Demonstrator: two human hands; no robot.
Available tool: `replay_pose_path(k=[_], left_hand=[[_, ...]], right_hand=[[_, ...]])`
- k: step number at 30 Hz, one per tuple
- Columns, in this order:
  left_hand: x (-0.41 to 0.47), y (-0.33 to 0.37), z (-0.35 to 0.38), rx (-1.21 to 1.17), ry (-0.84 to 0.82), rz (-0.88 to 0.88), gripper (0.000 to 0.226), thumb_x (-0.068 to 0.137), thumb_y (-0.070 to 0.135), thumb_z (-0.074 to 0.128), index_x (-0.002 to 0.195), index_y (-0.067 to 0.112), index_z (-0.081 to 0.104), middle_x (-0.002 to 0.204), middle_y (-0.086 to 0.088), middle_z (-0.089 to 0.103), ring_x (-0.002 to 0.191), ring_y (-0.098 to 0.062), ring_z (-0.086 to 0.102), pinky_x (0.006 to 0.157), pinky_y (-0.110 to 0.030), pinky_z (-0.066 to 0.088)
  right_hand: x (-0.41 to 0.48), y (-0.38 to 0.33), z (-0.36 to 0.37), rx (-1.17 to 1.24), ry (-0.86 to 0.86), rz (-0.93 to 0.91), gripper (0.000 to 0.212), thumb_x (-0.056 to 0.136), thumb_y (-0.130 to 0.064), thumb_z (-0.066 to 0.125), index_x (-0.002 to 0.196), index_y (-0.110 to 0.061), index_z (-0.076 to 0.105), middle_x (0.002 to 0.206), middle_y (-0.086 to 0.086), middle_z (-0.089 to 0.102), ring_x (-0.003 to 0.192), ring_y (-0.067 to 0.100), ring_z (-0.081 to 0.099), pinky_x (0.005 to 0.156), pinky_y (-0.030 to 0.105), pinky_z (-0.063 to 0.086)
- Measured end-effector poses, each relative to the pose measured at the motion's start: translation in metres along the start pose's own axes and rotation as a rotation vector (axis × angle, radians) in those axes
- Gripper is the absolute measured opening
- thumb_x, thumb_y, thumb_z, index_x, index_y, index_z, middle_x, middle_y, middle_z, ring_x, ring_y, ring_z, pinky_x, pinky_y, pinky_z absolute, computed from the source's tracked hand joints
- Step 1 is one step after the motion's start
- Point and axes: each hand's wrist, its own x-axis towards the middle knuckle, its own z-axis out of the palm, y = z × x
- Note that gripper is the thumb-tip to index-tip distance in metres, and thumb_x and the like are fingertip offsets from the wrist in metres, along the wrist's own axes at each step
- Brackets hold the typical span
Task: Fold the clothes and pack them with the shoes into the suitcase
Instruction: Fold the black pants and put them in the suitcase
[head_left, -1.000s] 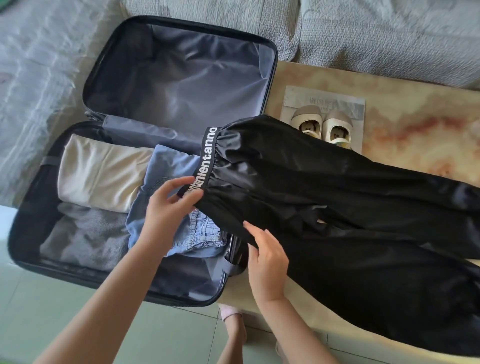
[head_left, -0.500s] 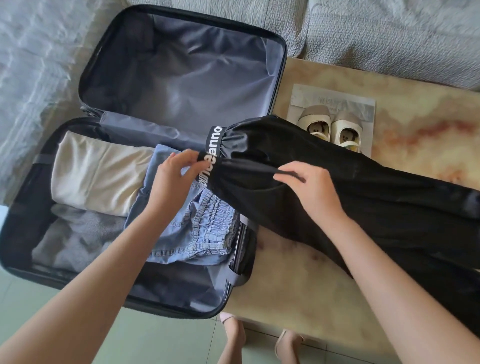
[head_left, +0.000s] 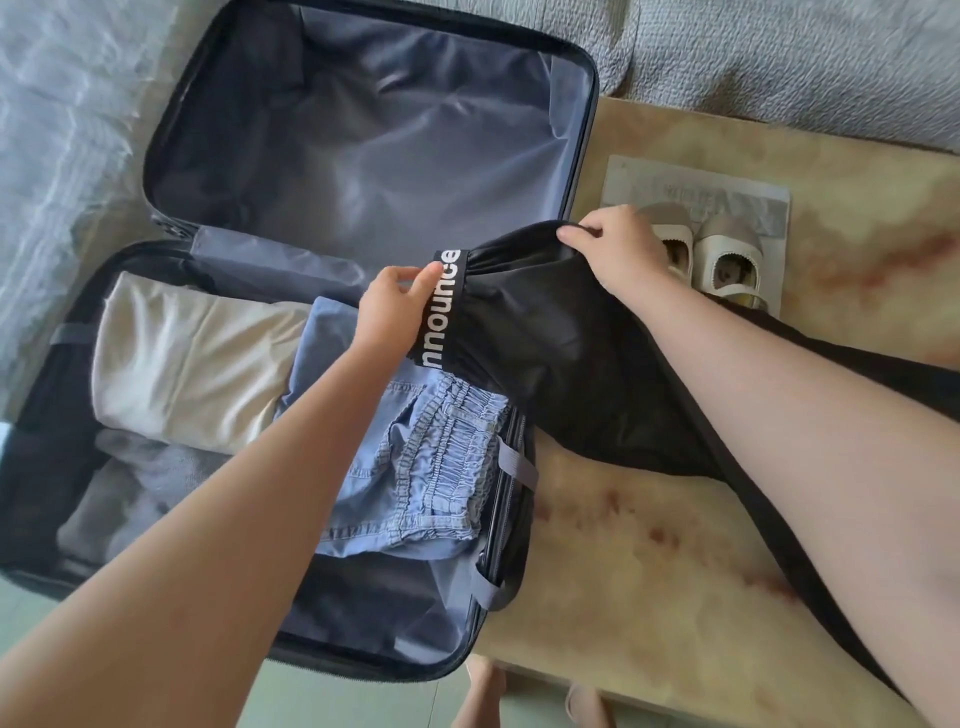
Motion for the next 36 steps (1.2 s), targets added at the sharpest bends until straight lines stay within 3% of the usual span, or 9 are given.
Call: replay_pose_path(k=[6,8,10,15,18,20,23,28,36], left_hand=[[-0.019,-0.027,-0.006,-0.073,-0.121,-0.081,0.053,0.082,0.047,0.068,0.12,0.011,0.058,0.11,0.002,0.065,0.1,-0.012,0.062,0.09,-0.025,0.047],[-0.026,-0.035,-0.005,-0.181,-0.213,-0.19,0.069,0.069,0.06,0.072,0.118,0.013,0.06,0.115,0.002,0.065,0.103,-0.013,0.063,0.092,-0.031,0.051],[-0.032,-0.039,-0.004,-0.267,-0.28,-0.272,0.059,0.072,0.058,0.071,0.111,0.015,0.062,0.111,0.001,0.064,0.1,-0.012,0.061,0.084,-0.027,0.053],[-0.037,-0.032,-0.006,-0.674,-0.322,-0.416,0.025,0.088,0.019,0.066,0.109,0.005,0.065,0.088,-0.005,0.072,0.085,-0.014,0.065,0.089,-0.025,0.052],[-0.043,-0.026,-0.006,-0.843,-0.315,-0.454,0.012,0.093,0.011,0.057,0.1,0.003,0.063,0.085,-0.006,0.07,0.074,-0.011,0.067,0.073,-0.019,0.057],[-0.052,-0.023,-0.004,-0.884,-0.339,-0.49,0.01,0.095,0.01,0.054,0.096,0.005,0.063,0.076,-0.004,0.071,0.065,-0.009,0.068,0.062,-0.017,0.056],[-0.063,-0.024,-0.001,-0.954,-0.307,-0.507,0.009,0.094,0.01,0.055,0.096,0.009,0.063,0.079,-0.004,0.069,0.065,-0.011,0.066,0.061,-0.018,0.053],[-0.086,-0.037,-0.009,-0.864,-0.118,-0.354,0.019,0.088,0.013,0.065,0.106,0.009,0.068,0.087,-0.003,0.072,0.075,-0.01,0.067,0.068,-0.019,0.053],[-0.13,-0.09,-0.061,-0.69,0.197,-0.247,0.012,0.079,0.024,0.076,0.09,0.018,0.074,0.083,0.0,0.073,0.076,-0.016,0.065,0.08,-0.031,0.051]], right_hand=[[0.001,0.007,0.013,-0.101,0.119,-0.039,0.033,0.089,-0.041,0.062,0.107,-0.013,0.064,0.115,0.009,0.057,0.113,0.028,0.047,0.086,0.033,0.037],[-0.002,0.012,0.013,-0.088,0.099,-0.033,0.042,0.088,-0.042,0.063,0.118,-0.014,0.057,0.118,0.008,0.06,0.115,0.029,0.047,0.094,0.037,0.035],[-0.003,0.016,0.01,-0.054,0.104,-0.007,0.045,0.088,-0.043,0.063,0.122,-0.014,0.055,0.111,0.007,0.065,0.112,0.03,0.052,0.095,0.037,0.036],[-0.006,0.018,0.001,0.041,0.048,-0.029,0.025,0.088,-0.04,0.063,0.096,-0.017,0.07,0.096,0.006,0.068,0.1,0.026,0.056,0.086,0.033,0.041],[-0.018,0.016,-0.006,0.234,-0.032,-0.029,0.019,0.089,-0.03,0.064,0.094,-0.011,0.067,0.085,0.0,0.062,0.08,0.013,0.054,0.063,0.016,0.039],[-0.025,0.017,-0.007,0.246,-0.068,-0.042,0.021,0.09,-0.029,0.063,0.096,-0.01,0.066,0.085,-0.001,0.06,0.077,0.01,0.052,0.062,0.018,0.038],[-0.033,0.018,-0.009,0.241,-0.079,-0.066,0.02,0.091,-0.029,0.063,0.094,-0.01,0.066,0.082,-0.002,0.059,0.074,0.008,0.05,0.063,0.023,0.037],[-0.048,0.012,-0.013,0.239,-0.08,-0.096,0.016,0.089,-0.03,0.065,0.088,-0.014,0.066,0.071,-0.009,0.057,0.065,0.001,0.049,0.052,0.004,0.033],[-0.08,-0.024,0.022,0.245,-0.189,-0.184,0.015,0.082,-0.029,0.073,0.092,-0.019,0.068,0.089,-0.002,0.065,0.084,0.012,0.058,0.074,0.025,0.046]])
